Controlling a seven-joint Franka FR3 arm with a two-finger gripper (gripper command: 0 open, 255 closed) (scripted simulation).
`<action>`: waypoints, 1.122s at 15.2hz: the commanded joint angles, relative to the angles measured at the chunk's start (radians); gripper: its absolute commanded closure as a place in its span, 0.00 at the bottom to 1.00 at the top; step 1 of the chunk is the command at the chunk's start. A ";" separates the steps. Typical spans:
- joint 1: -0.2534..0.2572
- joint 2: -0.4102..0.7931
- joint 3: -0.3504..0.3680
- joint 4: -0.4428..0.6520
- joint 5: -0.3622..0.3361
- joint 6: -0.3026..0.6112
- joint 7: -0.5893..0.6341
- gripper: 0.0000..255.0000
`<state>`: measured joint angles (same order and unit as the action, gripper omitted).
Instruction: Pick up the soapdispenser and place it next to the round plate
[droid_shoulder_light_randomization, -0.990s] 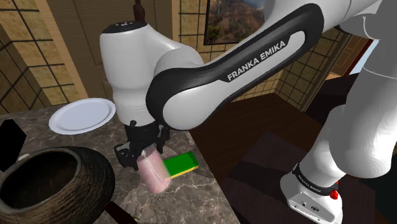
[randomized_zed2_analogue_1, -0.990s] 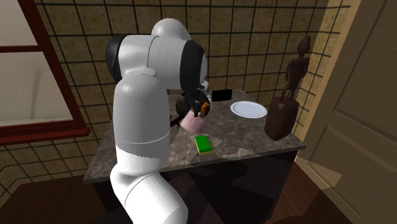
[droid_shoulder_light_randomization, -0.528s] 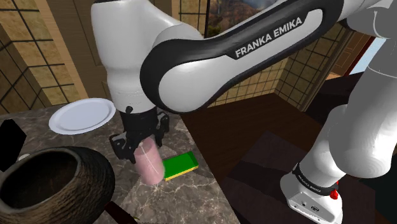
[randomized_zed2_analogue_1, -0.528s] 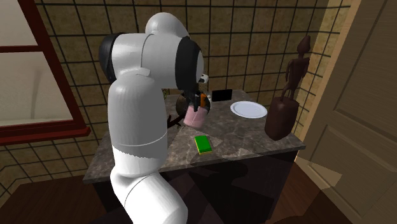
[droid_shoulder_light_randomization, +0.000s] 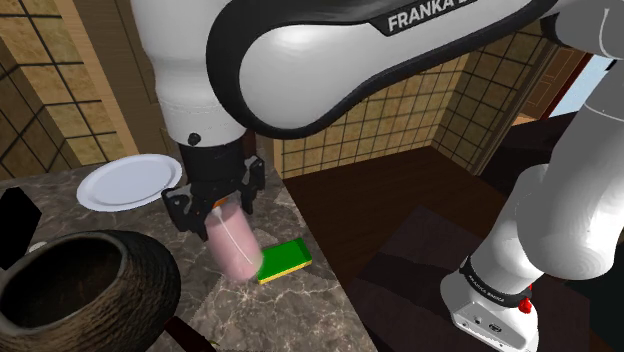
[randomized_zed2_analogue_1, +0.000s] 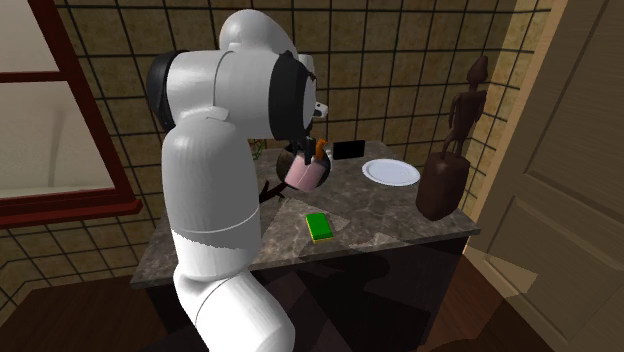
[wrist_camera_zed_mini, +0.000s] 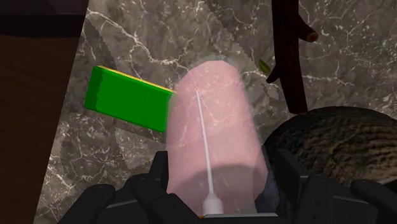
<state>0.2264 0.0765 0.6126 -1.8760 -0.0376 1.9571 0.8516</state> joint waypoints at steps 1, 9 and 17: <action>-0.001 -0.006 0.000 0.022 0.004 -0.026 -0.003 1.00; -0.002 -0.018 0.000 0.117 0.012 -0.131 -0.008 1.00; 0.001 -0.013 0.002 0.230 0.010 -0.240 -0.006 1.00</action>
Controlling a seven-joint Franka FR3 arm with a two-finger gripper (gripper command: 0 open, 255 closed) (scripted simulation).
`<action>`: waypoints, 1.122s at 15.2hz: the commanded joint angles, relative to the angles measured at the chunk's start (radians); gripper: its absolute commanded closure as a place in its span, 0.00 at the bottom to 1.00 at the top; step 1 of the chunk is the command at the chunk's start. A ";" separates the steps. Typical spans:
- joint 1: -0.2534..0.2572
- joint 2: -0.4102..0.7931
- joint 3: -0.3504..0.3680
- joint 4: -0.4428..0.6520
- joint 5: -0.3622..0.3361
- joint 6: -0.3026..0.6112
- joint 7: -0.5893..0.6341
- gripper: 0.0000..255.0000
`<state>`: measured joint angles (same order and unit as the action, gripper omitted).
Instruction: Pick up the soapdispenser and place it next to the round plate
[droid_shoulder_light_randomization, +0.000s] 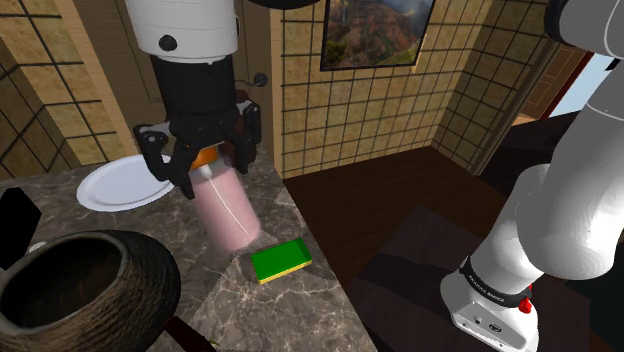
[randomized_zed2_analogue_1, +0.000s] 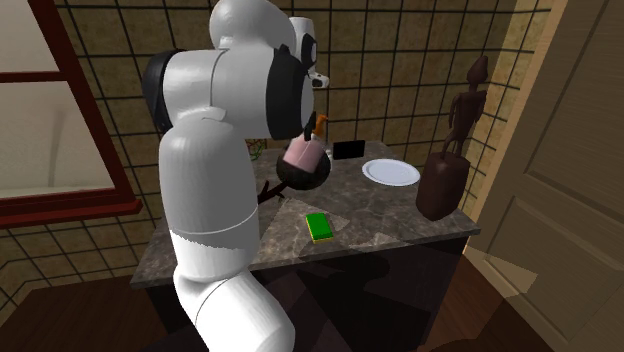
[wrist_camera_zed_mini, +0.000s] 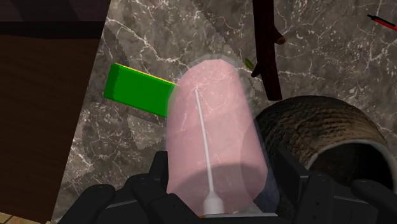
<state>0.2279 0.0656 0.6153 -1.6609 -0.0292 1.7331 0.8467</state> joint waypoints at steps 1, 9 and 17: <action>0.000 0.000 0.000 0.030 0.000 -0.030 -0.001 1.00; 0.001 0.033 -0.003 0.138 -0.018 -0.111 -0.006 1.00; -0.045 0.163 -0.055 0.149 -0.082 -0.009 -0.100 1.00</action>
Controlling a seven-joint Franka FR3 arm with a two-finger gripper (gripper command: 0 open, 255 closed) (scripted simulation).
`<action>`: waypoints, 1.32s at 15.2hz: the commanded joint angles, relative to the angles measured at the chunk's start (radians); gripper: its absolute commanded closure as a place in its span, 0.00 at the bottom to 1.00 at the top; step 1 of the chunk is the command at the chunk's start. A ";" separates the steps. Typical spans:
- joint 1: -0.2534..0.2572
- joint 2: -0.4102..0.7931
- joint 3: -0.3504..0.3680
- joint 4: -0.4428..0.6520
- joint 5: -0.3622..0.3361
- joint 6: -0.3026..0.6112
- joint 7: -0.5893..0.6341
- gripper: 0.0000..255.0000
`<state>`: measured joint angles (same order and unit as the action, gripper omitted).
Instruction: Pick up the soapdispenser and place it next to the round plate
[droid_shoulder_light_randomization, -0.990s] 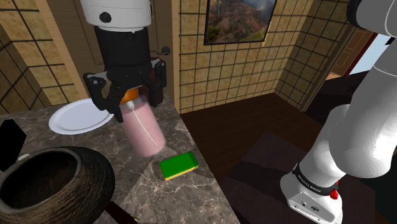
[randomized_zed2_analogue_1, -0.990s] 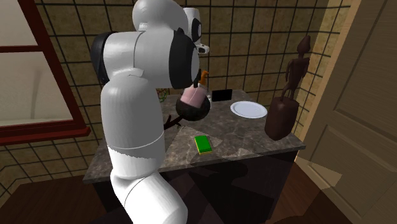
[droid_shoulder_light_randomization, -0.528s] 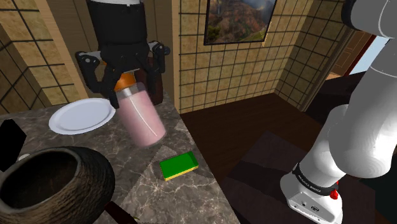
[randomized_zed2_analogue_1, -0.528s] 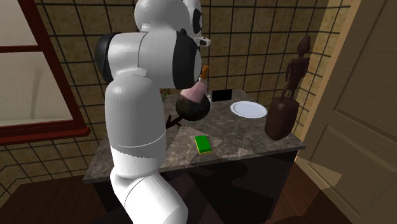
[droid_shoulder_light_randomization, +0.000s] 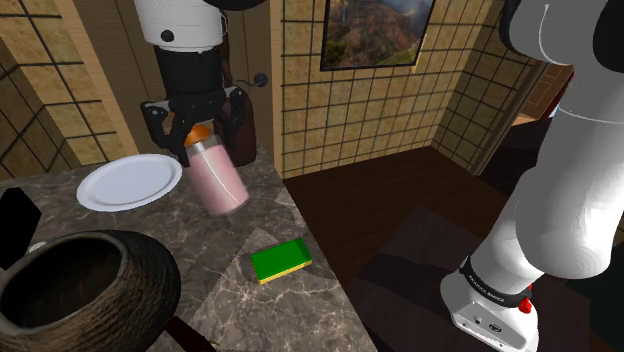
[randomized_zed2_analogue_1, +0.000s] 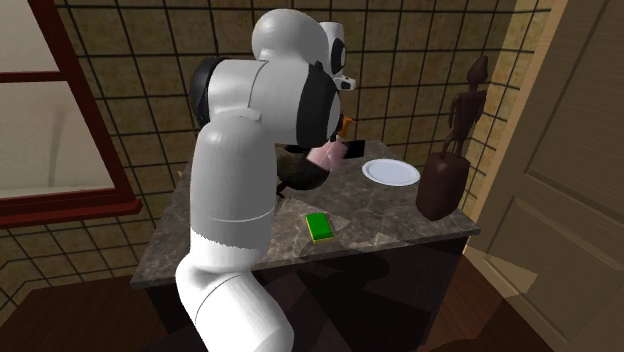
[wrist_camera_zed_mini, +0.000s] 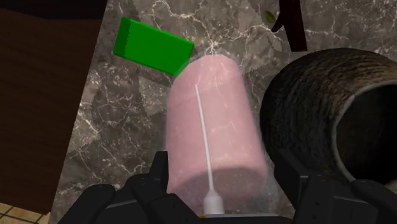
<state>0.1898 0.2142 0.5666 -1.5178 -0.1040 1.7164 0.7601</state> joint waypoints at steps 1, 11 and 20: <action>-0.011 0.035 -0.013 0.014 -0.016 0.018 -0.024 1.00; -0.030 0.282 -0.084 0.183 -0.111 0.076 -0.123 1.00; -0.023 0.480 -0.130 0.355 -0.163 0.099 -0.187 1.00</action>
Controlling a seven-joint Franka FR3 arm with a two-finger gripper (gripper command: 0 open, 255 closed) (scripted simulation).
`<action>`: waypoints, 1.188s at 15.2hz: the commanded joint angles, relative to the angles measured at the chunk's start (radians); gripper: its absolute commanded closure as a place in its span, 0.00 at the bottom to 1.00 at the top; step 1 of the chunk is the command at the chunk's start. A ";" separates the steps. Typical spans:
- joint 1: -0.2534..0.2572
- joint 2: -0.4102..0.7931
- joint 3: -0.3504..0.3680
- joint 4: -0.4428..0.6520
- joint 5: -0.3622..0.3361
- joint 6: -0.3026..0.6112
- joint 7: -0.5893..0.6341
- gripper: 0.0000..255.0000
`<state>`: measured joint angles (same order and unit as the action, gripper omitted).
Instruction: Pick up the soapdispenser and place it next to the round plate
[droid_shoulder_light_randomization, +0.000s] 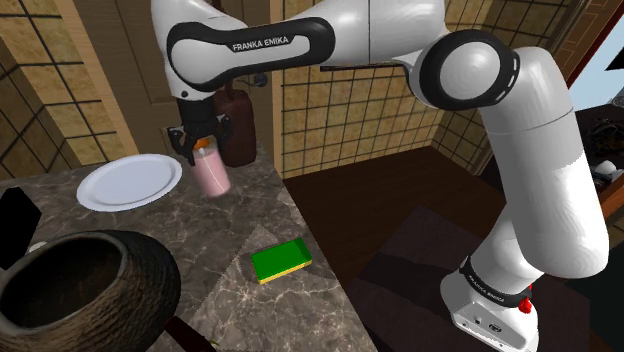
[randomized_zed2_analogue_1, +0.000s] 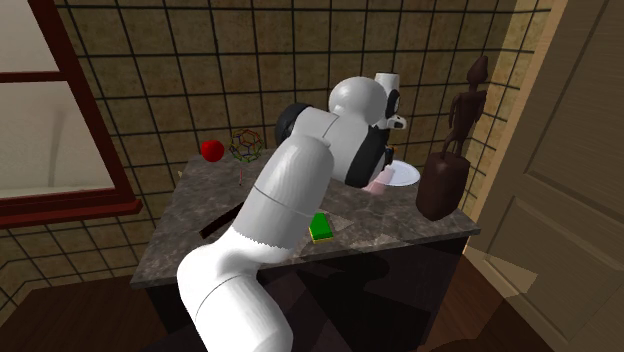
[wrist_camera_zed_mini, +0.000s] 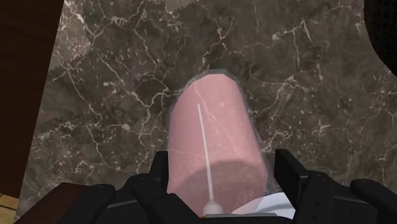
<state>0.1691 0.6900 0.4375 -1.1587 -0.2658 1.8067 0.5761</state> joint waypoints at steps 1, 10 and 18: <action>-0.004 0.006 -0.002 -0.015 -0.002 0.021 -0.002 1.00; -0.012 0.030 -0.010 -0.099 -0.015 0.126 0.009 1.00; -0.013 0.036 -0.011 -0.110 -0.018 0.143 0.011 1.00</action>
<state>0.1560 0.7167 0.4297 -1.2636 -0.2830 1.9527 0.5865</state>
